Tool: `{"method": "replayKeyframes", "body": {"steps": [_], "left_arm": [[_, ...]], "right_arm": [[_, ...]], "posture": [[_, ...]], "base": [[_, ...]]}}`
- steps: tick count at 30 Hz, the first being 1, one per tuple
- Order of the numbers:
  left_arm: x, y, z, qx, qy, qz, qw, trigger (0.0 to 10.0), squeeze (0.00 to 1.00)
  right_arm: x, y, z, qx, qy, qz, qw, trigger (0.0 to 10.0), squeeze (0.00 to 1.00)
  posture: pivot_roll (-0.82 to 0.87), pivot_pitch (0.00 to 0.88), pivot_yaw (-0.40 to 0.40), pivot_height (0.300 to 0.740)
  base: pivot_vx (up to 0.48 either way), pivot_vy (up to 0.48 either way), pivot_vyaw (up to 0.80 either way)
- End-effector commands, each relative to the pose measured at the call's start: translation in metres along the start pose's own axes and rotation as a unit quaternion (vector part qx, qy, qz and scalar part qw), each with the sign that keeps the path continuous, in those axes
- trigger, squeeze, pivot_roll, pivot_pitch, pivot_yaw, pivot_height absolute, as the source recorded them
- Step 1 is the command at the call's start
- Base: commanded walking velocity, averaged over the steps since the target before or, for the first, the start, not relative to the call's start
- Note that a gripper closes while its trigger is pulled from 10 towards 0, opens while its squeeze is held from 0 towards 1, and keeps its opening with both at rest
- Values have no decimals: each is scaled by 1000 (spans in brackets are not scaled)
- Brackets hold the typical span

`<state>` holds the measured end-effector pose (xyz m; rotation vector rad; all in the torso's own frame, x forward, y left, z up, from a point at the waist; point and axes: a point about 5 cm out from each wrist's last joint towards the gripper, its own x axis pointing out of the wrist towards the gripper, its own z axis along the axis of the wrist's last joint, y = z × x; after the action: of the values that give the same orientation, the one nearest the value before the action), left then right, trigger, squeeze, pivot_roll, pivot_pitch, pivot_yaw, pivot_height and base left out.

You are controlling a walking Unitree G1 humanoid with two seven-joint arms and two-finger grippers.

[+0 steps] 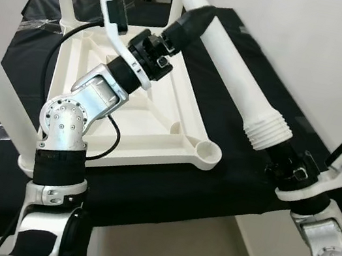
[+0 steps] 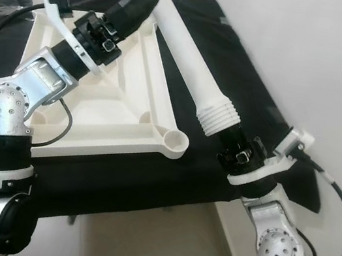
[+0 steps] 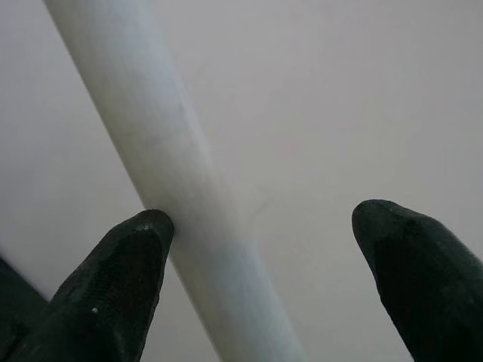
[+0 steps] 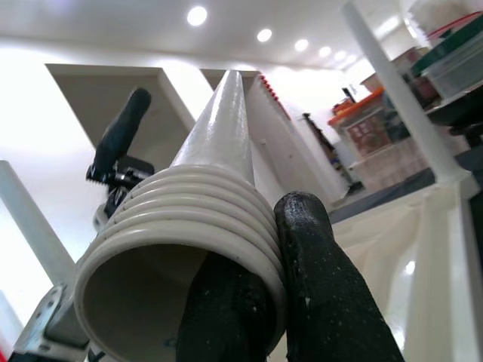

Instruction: Building children table

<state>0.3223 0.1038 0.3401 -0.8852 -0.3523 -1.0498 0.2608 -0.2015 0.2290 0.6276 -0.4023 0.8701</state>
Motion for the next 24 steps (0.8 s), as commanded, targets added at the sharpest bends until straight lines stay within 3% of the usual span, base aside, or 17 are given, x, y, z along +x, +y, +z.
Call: {"method": "replayKeyframes", "body": {"steps": [1,14,21,22,23,24], "left_arm": [[2,-5,5,-7,1,-18,1000,10000,0],[5,-7,13,-48,5,-40,998,10000,0],[7,-9,16,-59,11,-42,997,10000,0],[7,-11,16,-63,14,-49,997,8745,0],[7,-14,15,-68,17,-59,996,0,0],[7,-14,15,-68,17,-59,996,0,0]], "right_arm": [[-1,7,3,-6,2,26,1000,10000,0],[-2,24,3,11,6,97,995,10000,0],[-4,28,-5,12,41,127,991,10000,0],[-4,27,-7,5,54,123,991,10000,0],[-4,25,-9,0,64,117,991,10000,0],[-4,25,-9,0,64,117,991,10000,0]], "posture": [[4,133,-43,740],[7,139,-38,740],[12,141,-39,740],[11,141,-39,740],[11,142,-40,740],[11,142,-40,740]], "base": [[0,0,0],[0,0,0],[0,0,0],[0,0,0],[0,0,0],[0,0,0]]}}
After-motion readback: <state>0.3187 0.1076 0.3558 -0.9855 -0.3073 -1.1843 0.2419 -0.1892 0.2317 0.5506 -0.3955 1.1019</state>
